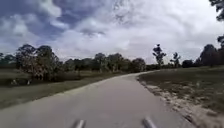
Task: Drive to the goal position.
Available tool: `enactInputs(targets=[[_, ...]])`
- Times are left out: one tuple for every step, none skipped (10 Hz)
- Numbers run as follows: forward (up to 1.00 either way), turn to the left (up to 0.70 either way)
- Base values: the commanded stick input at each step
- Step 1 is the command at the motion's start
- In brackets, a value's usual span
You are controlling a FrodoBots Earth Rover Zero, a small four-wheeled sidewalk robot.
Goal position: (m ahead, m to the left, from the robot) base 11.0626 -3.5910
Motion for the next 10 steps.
enactInputs(targets=[[0.69, 0.27], [0.69, 0.04], [0.69, 0.03], [0.69, 0.03], [0.69, 0.03], [0.69, 0.03], [0.69, 0.03], [0.69, 0.03], [0.69, 0.03], [0.69, 0.03]])
